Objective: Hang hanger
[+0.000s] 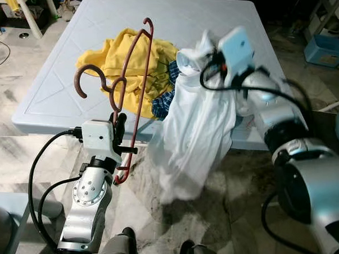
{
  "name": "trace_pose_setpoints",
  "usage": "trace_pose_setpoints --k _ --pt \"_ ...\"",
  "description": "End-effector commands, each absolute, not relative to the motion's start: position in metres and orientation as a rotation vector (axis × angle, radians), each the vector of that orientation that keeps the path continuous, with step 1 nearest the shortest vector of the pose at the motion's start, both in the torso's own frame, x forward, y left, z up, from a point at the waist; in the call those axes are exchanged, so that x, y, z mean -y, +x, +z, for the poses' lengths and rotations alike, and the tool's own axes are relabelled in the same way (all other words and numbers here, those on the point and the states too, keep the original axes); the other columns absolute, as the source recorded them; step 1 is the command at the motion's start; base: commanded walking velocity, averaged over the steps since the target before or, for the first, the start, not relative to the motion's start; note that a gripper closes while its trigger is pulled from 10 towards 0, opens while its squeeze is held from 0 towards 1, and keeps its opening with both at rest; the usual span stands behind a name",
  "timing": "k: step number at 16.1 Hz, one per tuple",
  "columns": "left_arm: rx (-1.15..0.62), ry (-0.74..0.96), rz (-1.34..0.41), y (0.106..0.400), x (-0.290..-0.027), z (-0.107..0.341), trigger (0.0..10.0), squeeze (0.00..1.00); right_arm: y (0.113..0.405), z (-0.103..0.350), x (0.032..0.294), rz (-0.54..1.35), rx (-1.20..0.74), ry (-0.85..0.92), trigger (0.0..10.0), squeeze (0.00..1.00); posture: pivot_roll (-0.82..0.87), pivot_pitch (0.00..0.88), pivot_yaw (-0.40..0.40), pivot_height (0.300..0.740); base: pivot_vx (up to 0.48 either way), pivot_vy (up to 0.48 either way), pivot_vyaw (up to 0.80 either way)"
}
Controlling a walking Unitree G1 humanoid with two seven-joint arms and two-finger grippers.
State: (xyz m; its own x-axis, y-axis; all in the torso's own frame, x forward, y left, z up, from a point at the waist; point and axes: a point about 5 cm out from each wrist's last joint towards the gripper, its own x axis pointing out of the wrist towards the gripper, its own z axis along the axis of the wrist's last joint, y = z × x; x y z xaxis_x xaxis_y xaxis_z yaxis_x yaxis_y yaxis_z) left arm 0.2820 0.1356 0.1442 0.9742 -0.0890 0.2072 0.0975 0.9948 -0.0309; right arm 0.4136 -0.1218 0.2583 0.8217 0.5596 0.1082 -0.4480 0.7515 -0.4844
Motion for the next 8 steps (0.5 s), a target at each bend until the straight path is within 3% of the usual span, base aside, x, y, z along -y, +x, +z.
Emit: trace_pose_setpoints --k 1,2,8 --pt "0.116 -0.036 -0.099 0.280 -0.136 0.126 10.0 0.00 0.412 0.252 0.126 0.585 0.231 -0.451 10.0 0.00 0.09 0.223 -0.052 0.740 0.000 0.000 0.00" --pt "0.113 -0.037 -0.103 0.281 -0.136 0.126 10.0 0.00 0.409 0.239 0.133 0.606 0.208 -0.396 10.0 1.00 0.09 0.223 -0.041 0.740 0.000 0.000 0.00" --pt "0.109 -0.027 -0.170 0.288 -0.132 0.128 10.0 0.00 0.403 0.231 0.146 0.644 0.202 -0.266 10.0 1.00 0.05 0.216 0.002 0.740 0.000 0.000 0.00"
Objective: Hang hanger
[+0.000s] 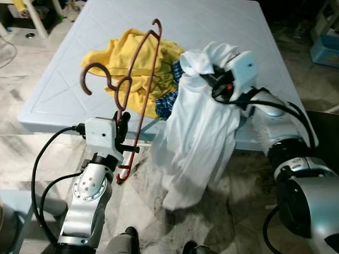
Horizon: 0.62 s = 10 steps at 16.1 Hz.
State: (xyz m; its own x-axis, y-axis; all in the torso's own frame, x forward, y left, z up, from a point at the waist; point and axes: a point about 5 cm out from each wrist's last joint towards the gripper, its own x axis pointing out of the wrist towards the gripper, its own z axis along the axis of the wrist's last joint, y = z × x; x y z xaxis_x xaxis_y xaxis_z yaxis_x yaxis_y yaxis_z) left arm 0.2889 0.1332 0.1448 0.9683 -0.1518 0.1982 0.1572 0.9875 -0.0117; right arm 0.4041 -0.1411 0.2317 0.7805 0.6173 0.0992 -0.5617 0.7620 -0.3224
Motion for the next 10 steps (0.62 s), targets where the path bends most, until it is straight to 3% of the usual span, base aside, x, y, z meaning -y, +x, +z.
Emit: trace_pose_setpoints --k 1,10 --pt "0.109 -0.028 -0.177 0.289 -0.131 0.128 10.0 0.00 0.402 0.230 0.147 0.658 0.196 -0.254 10.0 1.00 0.05 0.213 0.005 0.740 0.000 0.000 0.00" --pt "0.103 -0.027 -0.189 0.290 -0.133 0.127 10.0 0.00 0.392 0.234 0.160 0.802 0.122 -0.325 10.0 1.00 0.06 0.203 0.004 0.740 0.000 0.000 0.00"
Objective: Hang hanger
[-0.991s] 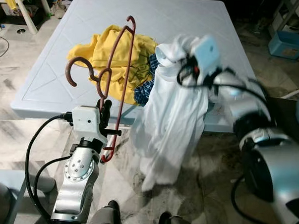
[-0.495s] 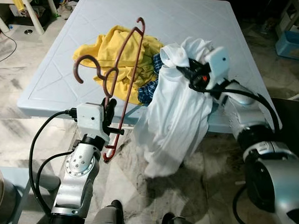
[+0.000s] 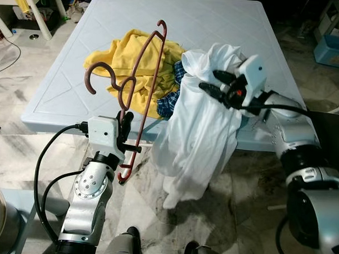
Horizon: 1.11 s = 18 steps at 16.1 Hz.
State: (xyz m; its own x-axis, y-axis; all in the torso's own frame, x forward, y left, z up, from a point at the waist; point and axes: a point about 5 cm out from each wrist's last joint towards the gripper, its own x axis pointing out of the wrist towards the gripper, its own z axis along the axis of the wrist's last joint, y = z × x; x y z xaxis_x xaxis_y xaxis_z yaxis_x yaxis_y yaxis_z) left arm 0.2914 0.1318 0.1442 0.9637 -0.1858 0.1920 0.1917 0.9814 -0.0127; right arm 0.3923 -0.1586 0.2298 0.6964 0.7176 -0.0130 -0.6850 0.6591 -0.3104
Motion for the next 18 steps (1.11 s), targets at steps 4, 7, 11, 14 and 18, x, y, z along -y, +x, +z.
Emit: trace_pose_setpoints --k 4,7,11,14,18 --pt "0.098 -0.032 -0.196 0.291 -0.131 0.126 10.0 0.00 0.387 0.235 0.169 0.751 0.110 -0.387 10.0 1.00 0.05 0.201 0.004 0.740 0.000 0.000 0.00" --pt "0.095 -0.038 -0.196 0.290 -0.130 0.124 10.0 0.00 0.377 0.226 0.179 0.661 0.125 -0.341 10.0 1.00 0.04 0.200 0.006 0.740 0.000 0.000 0.00" --pt "0.092 -0.045 -0.216 0.293 -0.126 0.123 10.0 0.00 0.354 0.206 0.193 0.593 0.084 -0.304 10.0 1.00 0.01 0.196 0.017 0.740 0.000 0.000 0.00" --pt "0.095 -0.048 -0.232 0.296 -0.122 0.124 10.0 0.00 0.346 0.210 0.201 0.538 0.070 -0.300 10.0 1.00 0.00 0.192 0.022 0.740 0.000 0.000 0.00" --pt "0.099 -0.050 -0.235 0.297 -0.121 0.124 10.0 0.00 0.336 0.204 0.189 0.590 0.027 -0.267 10.0 1.00 -0.01 0.190 0.022 0.740 0.000 0.000 0.00"
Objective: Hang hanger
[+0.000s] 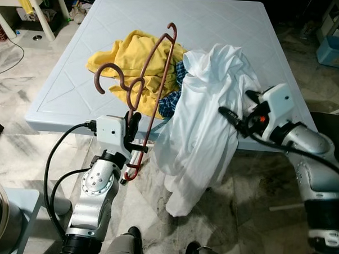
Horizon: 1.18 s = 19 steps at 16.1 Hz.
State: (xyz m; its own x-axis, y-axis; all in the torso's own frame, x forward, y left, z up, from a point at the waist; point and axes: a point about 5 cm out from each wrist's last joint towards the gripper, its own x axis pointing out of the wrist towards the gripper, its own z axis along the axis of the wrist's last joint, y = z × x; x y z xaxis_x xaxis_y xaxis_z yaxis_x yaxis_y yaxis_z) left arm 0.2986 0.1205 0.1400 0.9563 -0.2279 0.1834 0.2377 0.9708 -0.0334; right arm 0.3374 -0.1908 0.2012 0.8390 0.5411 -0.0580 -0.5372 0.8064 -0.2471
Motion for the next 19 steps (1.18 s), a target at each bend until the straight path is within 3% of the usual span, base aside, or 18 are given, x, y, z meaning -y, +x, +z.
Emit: trace_pose_setpoints --k 1,2,3,9,10,11,19 --pt "0.098 -0.050 -0.232 0.297 -0.122 0.124 10.0 0.00 0.333 0.197 0.183 0.612 -0.013 -0.229 10.0 1.00 0.00 0.189 0.018 0.740 0.000 0.000 0.00" --pt "0.100 -0.049 -0.231 0.298 -0.122 0.124 10.0 0.00 0.332 0.194 0.178 0.636 -0.022 -0.214 10.0 0.73 0.00 0.189 0.018 0.740 0.000 0.000 0.00" --pt "0.101 -0.047 -0.230 0.298 -0.123 0.124 10.0 0.00 0.330 0.191 0.173 0.649 -0.036 -0.180 10.0 0.00 0.00 0.189 0.018 0.740 0.000 0.000 0.00" --pt "0.105 -0.040 -0.224 0.298 -0.126 0.125 10.0 0.00 0.336 0.161 0.149 0.542 -0.126 -0.261 10.0 0.00 0.01 0.187 0.021 0.740 0.000 0.000 0.00" --pt "0.105 -0.039 -0.224 0.298 -0.127 0.125 10.0 0.00 0.338 0.158 0.144 0.509 -0.125 -0.264 0.7 0.00 0.01 0.189 0.020 0.740 0.000 0.000 0.00" --pt "0.106 -0.039 -0.224 0.298 -0.127 0.125 10.0 0.00 0.339 0.158 0.143 0.487 -0.119 -0.266 0.0 0.00 0.01 0.189 0.020 0.740 0.000 0.000 0.00" --pt "0.110 -0.040 -0.224 0.297 -0.125 0.125 10.0 0.00 0.346 0.150 0.140 0.406 -0.104 -0.240 0.0 0.00 0.02 0.189 0.019 0.740 0.000 0.000 0.00"
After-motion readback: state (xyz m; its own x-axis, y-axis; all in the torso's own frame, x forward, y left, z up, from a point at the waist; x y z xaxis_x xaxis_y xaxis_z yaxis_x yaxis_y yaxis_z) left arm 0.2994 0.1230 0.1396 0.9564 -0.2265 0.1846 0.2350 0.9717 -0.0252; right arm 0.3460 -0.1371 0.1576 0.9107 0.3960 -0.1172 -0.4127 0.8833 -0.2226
